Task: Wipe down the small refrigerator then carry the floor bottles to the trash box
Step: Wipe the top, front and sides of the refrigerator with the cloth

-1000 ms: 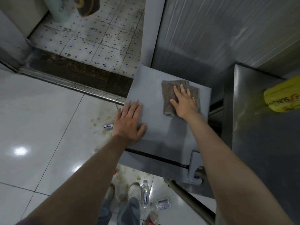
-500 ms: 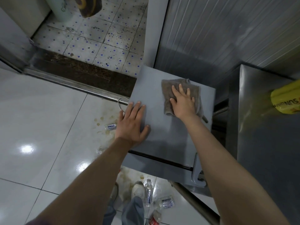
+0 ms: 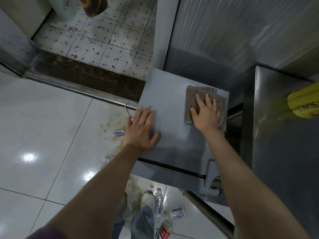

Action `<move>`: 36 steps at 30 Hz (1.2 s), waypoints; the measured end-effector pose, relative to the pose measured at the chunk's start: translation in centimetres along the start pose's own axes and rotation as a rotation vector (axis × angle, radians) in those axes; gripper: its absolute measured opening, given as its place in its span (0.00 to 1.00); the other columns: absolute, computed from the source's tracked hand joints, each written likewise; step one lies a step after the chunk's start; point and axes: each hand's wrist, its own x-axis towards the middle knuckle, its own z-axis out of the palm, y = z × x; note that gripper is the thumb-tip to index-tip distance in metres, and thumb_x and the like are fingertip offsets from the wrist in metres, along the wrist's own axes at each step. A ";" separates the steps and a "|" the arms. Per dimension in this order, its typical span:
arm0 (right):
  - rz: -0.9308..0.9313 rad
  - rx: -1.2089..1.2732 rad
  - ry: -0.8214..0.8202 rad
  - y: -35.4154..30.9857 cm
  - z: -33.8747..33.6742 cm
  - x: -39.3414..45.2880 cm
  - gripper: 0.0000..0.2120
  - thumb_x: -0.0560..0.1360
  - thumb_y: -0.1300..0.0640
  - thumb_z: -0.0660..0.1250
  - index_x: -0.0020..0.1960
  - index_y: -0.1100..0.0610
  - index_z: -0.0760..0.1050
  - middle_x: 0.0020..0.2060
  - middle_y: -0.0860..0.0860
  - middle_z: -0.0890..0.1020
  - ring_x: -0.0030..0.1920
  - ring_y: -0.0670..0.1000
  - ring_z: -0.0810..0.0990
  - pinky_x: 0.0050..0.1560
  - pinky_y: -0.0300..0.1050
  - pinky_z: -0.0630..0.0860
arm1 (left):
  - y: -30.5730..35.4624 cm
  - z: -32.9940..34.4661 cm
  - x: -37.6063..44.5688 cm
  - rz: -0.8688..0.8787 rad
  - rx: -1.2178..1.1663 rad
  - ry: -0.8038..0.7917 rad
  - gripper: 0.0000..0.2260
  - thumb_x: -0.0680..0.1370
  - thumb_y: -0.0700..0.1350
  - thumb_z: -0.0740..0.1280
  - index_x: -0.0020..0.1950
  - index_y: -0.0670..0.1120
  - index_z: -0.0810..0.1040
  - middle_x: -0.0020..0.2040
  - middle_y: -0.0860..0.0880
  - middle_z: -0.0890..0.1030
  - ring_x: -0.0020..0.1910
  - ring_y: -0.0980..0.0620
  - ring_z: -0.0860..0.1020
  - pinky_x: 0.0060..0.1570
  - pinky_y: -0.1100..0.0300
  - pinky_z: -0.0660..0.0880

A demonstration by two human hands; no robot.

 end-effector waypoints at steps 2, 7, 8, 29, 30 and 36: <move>-0.030 -0.018 0.001 0.5 -0.8 0.5 0.28 0.77 0.42 0.58 0.75 0.42 0.54 0.76 0.49 0.51 0.75 0.57 0.48 0.72 0.62 0.49 | 0.0 0.0 0.0 0.001 -0.004 0.004 0.36 0.71 0.63 0.46 0.77 0.49 0.50 0.78 0.50 0.49 0.77 0.48 0.46 0.72 0.42 0.50; 0.009 -0.009 0.002 2.5 -2.3 2.3 0.30 0.75 0.39 0.60 0.74 0.43 0.55 0.75 0.51 0.55 0.73 0.59 0.52 0.70 0.63 0.56 | -0.1 0.0 0.1 0.001 -0.007 0.006 0.36 0.71 0.63 0.46 0.77 0.49 0.51 0.78 0.50 0.49 0.77 0.47 0.46 0.72 0.42 0.51; 0.031 0.006 0.007 2.7 -2.3 2.2 0.30 0.75 0.40 0.60 0.74 0.43 0.55 0.75 0.51 0.55 0.73 0.60 0.53 0.70 0.63 0.56 | -0.1 0.0 0.1 0.002 -0.007 0.009 0.36 0.71 0.63 0.46 0.77 0.49 0.51 0.78 0.50 0.50 0.77 0.47 0.46 0.72 0.42 0.51; 0.001 0.038 -0.051 3.6 -0.8 -0.8 0.28 0.80 0.44 0.54 0.76 0.45 0.47 0.77 0.50 0.45 0.76 0.57 0.42 0.73 0.62 0.45 | 0.0 0.0 0.1 0.004 0.006 0.025 0.36 0.71 0.61 0.46 0.77 0.48 0.53 0.78 0.49 0.52 0.77 0.46 0.49 0.71 0.41 0.53; 0.006 0.042 -0.041 3.6 -0.5 -1.3 0.28 0.80 0.44 0.54 0.76 0.45 0.47 0.77 0.50 0.45 0.76 0.57 0.42 0.73 0.62 0.45 | 0.0 0.0 0.1 0.005 0.006 0.027 0.36 0.71 0.61 0.46 0.77 0.48 0.53 0.78 0.49 0.53 0.77 0.46 0.49 0.71 0.41 0.54; -0.023 -0.019 -0.066 3.2 0.8 -4.7 0.28 0.80 0.44 0.52 0.76 0.43 0.44 0.77 0.48 0.43 0.76 0.56 0.40 0.73 0.60 0.42 | -0.1 0.1 0.0 0.014 -0.015 0.048 0.35 0.71 0.60 0.48 0.76 0.46 0.57 0.77 0.47 0.56 0.76 0.44 0.53 0.69 0.39 0.56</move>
